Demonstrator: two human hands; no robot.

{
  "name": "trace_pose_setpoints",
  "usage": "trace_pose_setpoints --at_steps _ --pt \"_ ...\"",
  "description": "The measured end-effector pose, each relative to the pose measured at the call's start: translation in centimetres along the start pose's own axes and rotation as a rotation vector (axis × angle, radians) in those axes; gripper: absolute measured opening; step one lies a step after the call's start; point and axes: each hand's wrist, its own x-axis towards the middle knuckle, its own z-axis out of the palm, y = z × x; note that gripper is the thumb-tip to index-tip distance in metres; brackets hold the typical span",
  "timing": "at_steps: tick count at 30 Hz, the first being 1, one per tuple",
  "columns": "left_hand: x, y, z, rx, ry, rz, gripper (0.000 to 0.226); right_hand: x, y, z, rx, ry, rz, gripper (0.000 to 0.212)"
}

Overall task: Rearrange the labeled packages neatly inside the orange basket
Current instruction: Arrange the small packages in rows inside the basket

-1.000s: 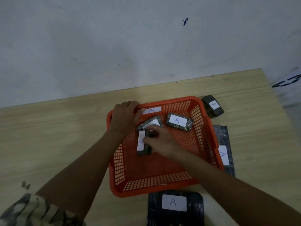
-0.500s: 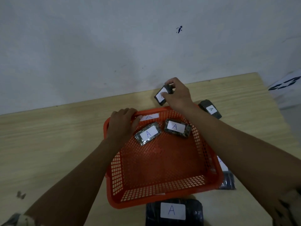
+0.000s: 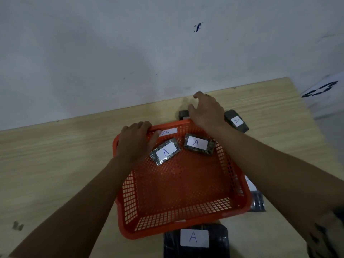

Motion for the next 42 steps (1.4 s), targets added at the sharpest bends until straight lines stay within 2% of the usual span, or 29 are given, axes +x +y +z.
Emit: trace_pose_setpoints --at_steps 3,4,5,7,10,13,22,31,38,40,42 --pt "0.9 0.3 -0.1 -0.014 -0.015 0.041 0.046 -2.8 1.1 -0.6 0.055 0.274 -0.259 0.026" --pt "1.2 0.5 0.0 -0.039 -0.016 0.064 0.047 -4.1 1.5 -0.7 0.06 0.319 -0.338 0.022" --pt "1.4 0.6 0.1 -0.067 -0.022 0.083 0.046 -5.4 2.0 -0.7 0.046 0.316 -0.396 0.019" --pt "1.8 1.0 0.4 -0.081 -0.033 0.106 0.045 -7.8 2.9 -0.1 -0.026 0.194 -0.436 0.024" --pt "1.8 1.0 0.8 -0.034 0.0 0.111 0.045 -9.7 4.2 1.4 -0.153 -0.049 -0.359 0.044" --pt "1.8 0.8 0.8 -0.033 -0.001 0.104 0.042 -9.9 4.6 2.3 -0.204 -0.133 -0.282 0.055" --pt "1.7 1.1 0.8 -0.022 0.016 0.106 0.036 -8.8 4.8 1.7 -0.232 -0.227 -0.519 0.053" --pt "1.6 0.7 1.0 -0.031 0.004 0.115 0.043 -9.9 4.2 2.3 -0.199 -0.18 -0.373 0.053" --pt "1.6 0.7 1.1 -0.02 0.023 0.127 0.046 -10.0 4.4 2.4 -0.187 -0.17 -0.387 0.055" --pt "1.6 0.8 1.1 -0.02 0.022 0.125 0.047 -10.2 4.5 2.6 -0.221 -0.108 -0.464 0.053" --pt "1.5 0.8 1.1 -0.02 0.024 0.129 0.047 -10.4 4.1 3.1 -0.237 -0.083 -0.629 0.051"
